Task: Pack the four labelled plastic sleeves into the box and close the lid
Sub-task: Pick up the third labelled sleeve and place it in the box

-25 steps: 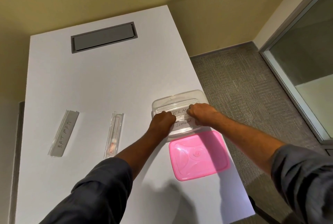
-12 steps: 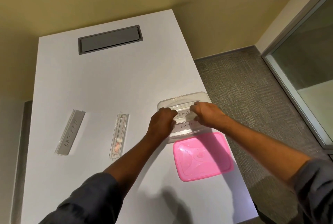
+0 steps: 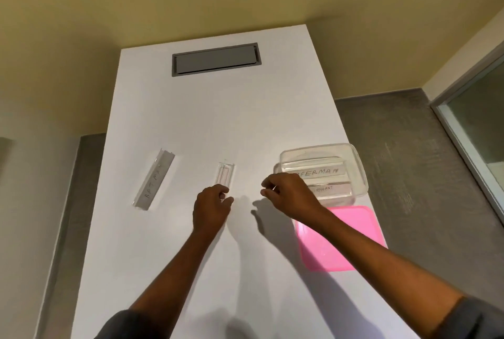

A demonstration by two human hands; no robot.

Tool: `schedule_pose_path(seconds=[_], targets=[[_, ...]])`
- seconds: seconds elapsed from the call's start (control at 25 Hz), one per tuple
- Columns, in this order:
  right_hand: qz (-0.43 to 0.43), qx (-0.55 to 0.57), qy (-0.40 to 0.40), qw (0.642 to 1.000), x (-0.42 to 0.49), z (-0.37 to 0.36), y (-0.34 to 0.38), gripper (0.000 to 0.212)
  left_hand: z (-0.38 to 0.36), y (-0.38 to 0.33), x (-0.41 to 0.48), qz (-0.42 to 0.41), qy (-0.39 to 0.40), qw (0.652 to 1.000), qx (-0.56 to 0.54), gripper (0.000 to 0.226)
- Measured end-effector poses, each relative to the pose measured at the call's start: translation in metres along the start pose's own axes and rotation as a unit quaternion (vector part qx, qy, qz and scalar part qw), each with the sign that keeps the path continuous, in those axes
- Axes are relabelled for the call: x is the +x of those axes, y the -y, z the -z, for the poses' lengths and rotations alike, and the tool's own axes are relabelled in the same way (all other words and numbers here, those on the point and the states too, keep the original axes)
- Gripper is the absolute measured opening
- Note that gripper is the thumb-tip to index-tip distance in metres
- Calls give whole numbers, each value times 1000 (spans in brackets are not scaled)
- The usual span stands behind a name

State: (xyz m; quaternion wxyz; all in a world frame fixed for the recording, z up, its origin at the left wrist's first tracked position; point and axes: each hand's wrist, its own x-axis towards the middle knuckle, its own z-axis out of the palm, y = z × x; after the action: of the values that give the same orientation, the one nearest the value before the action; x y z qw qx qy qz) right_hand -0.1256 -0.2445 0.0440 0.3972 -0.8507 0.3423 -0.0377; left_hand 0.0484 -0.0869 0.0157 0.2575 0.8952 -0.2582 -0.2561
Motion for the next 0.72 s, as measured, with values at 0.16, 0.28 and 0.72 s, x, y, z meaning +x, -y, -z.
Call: schedule_pose_path(seconds=[0.16,0.28,0.72], targets=[[-84,89,37,992,4,-67,29,18,17,38,-6,64,8,998,-5,36],[-130,131,65,981,3,-104,44,14,23,54,-7,93,22,995,-6,33],[-186,144,89,968,8,-146,64,13,35,83,-5,53,30,994,-88,11]])
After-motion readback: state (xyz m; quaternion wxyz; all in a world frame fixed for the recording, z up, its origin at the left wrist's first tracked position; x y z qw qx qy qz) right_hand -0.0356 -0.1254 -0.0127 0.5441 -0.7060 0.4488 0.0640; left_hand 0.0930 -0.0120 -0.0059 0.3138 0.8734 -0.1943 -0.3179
